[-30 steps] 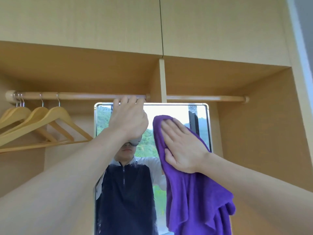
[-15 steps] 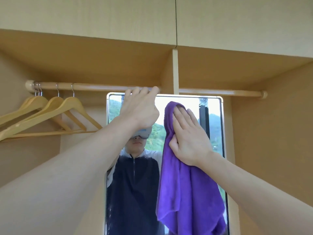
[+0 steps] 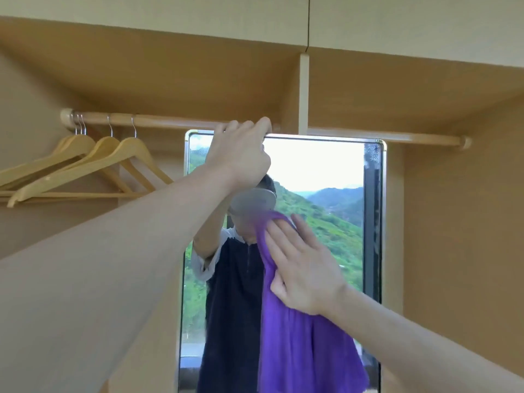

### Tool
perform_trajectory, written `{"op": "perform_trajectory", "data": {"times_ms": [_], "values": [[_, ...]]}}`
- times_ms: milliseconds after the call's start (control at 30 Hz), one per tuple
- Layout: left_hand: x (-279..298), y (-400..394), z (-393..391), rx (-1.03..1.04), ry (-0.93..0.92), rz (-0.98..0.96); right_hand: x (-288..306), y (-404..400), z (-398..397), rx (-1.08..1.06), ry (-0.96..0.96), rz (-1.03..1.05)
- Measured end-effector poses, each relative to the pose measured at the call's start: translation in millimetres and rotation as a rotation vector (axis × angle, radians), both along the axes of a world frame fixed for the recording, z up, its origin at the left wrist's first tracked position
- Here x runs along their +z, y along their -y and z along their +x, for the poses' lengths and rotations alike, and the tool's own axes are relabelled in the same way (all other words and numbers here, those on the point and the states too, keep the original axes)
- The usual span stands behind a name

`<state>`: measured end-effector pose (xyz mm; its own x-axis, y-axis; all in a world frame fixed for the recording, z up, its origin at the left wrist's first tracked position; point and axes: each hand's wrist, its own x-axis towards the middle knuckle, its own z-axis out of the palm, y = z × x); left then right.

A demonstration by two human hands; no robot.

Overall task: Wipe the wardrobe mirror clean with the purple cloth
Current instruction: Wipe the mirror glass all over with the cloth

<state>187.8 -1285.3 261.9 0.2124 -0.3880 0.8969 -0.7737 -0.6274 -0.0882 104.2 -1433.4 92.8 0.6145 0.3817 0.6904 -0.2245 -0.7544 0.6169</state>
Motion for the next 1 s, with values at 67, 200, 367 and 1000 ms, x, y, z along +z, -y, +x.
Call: {"op": "perform_trajectory", "data": {"times_ms": [67, 200, 367, 1000], "values": [[3, -3, -2, -0.016, -0.039, 0.009, 50, 3, -1, -0.013, 0.103, 0.073], [6, -7, -7, -0.053, -0.084, 0.020, 116, 17, -12, -0.013, 0.159, 0.104], [7, -8, -8, -0.050, -0.106, 0.035, 88, 9, -3, 0.095, 0.189, 0.199], [-137, 26, -72, -0.061, -0.048, 0.022, 171, 6, -37, 0.421, -0.148, 0.241]]}}
